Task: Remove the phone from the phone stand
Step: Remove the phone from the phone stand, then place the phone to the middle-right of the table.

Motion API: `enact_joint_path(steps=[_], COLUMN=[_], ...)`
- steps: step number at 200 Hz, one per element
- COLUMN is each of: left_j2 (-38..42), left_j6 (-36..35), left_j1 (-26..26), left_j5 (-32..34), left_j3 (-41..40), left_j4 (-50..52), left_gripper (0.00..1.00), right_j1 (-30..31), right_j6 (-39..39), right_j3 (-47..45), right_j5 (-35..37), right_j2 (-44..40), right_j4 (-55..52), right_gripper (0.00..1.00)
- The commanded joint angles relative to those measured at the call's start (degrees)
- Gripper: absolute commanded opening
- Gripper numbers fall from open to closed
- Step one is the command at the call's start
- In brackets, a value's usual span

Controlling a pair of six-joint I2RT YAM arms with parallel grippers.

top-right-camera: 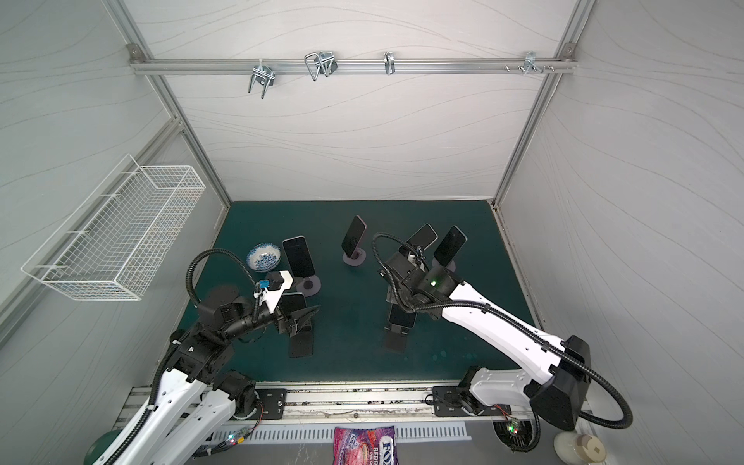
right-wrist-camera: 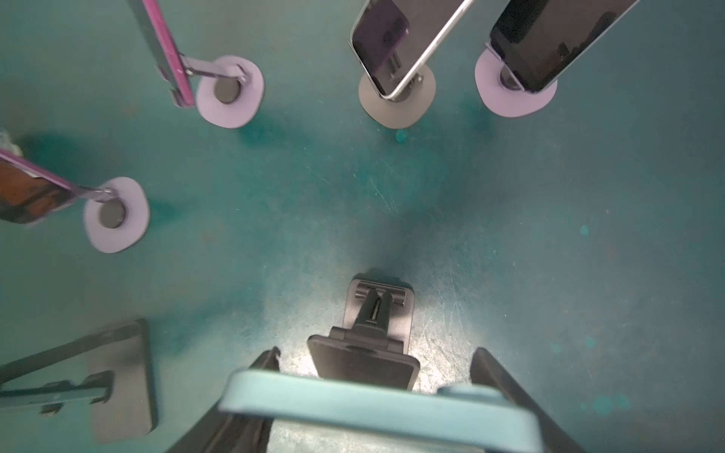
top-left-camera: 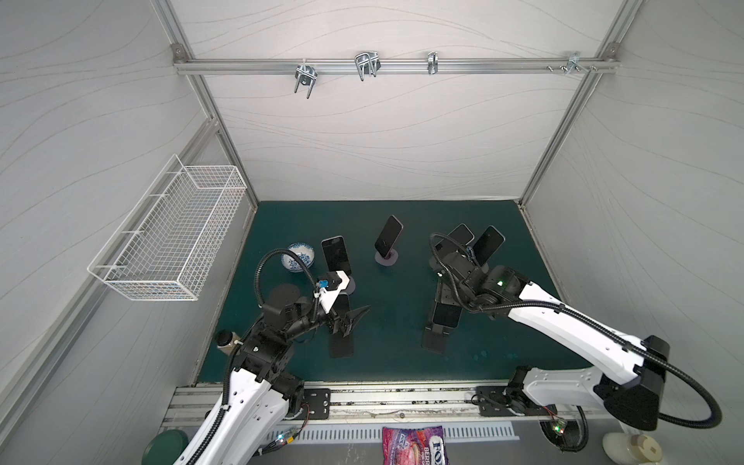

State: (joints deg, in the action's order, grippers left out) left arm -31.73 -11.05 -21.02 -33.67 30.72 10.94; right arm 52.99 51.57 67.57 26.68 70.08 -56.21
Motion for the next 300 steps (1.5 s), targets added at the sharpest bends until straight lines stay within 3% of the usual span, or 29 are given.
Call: enact_joint_path(steps=[1, 54, 99, 151, 200, 269, 300], left_j2=[-1.5, -4.5, -9.2, -17.2, -26.5, -36.1, -40.4], left_j6=[0.2, -0.9, -3.1, -6.0, -6.3, -6.5, -6.1], left_j1=[-0.8, -4.0, -12.9, -22.6, -26.5, -30.0, -32.5], left_j5=[-1.7, -0.6, 6.3, 9.8, 9.4, 8.2, 8.8], left_j3=[2.0, 6.8, 10.8, 16.9, 22.9, 30.0, 34.2], left_j4=[-2.7, -0.5, -1.5, -2.5, -5.6, -8.2, -6.2], left_gripper=[0.95, 0.93, 0.93, 0.92, 0.92, 0.91, 0.91], right_j1=[-0.3, -2.2, -7.3, -13.8, -18.9, -31.6, -35.6], right_j6=[-1.2, -7.1, -11.6, -15.1, -18.8, -27.6, -32.7], right_j3=[2.4, 5.7, 8.0, 8.6, 7.8, 8.3, 7.3], right_j5=[0.0, -5.9, -13.9, -22.4, -26.4, -34.4, -31.2], right_j2=[-2.6, -3.4, -4.0, -6.1, -8.9, -10.2, -11.0], right_j4=[-1.6, -1.2, -1.7, -3.0, -4.0, -8.7, -9.9], right_gripper=[0.64, 0.63, 0.63, 0.63, 0.63, 0.64, 0.64])
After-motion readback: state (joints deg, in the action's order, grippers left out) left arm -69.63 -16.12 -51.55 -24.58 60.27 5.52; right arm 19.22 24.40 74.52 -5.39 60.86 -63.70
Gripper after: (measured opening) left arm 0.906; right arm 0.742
